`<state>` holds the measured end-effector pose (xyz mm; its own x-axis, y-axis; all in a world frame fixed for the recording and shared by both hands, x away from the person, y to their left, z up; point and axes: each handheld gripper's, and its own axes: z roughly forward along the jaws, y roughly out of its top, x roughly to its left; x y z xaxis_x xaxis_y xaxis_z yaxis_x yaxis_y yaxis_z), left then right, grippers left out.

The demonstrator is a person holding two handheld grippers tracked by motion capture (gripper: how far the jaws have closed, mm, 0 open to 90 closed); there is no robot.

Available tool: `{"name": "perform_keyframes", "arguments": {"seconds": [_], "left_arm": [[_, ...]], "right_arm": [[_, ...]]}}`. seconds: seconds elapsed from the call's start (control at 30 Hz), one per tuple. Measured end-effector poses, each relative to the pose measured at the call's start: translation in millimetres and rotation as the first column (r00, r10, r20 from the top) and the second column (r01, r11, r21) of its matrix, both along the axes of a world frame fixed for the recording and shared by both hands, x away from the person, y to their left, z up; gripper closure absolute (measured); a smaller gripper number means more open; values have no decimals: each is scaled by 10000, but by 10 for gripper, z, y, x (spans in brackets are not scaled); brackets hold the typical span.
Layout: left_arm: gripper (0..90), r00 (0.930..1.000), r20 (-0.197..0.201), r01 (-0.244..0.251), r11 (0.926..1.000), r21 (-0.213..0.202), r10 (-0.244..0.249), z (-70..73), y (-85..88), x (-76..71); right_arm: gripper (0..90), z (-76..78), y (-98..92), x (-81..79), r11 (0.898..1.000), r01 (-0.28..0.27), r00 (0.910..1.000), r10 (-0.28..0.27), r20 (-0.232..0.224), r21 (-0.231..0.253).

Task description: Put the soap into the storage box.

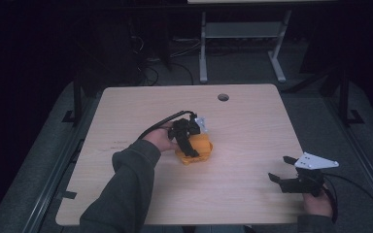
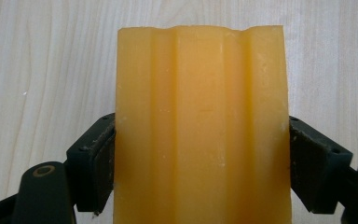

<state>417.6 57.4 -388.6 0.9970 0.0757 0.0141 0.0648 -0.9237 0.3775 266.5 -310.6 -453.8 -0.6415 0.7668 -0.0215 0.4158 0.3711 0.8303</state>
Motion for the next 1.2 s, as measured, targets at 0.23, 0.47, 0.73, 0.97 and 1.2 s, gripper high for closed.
{"name": "perform_keyframes", "arguments": {"seconds": [0.23,0.47,0.73,0.97,1.2], "left_arm": [[202,10000,-12,-19,10000,-42,19,-4,0,2],[201,10000,-22,-34,10000,2,34,-5,-2,0],[199,9999,-3,-107,9999,67,107,11,11,-11],[194,10000,58,-82,9999,64,81,32,29,-25],[190,9998,102,-155,9999,9,155,64,54,-50]], "right_arm": [[137,-5,-4,6,10000,43,10000,-43,8,57],[137,-7,11,8,10000,29,10000,-28,-26,12],[137,-7,24,5,10000,8,10000,-9,-63,-24],[137,-11,30,3,10000,-1,9999,1,-130,-24],[137,-16,32,4,10000,-48,9999,47,-133,-68]]}}
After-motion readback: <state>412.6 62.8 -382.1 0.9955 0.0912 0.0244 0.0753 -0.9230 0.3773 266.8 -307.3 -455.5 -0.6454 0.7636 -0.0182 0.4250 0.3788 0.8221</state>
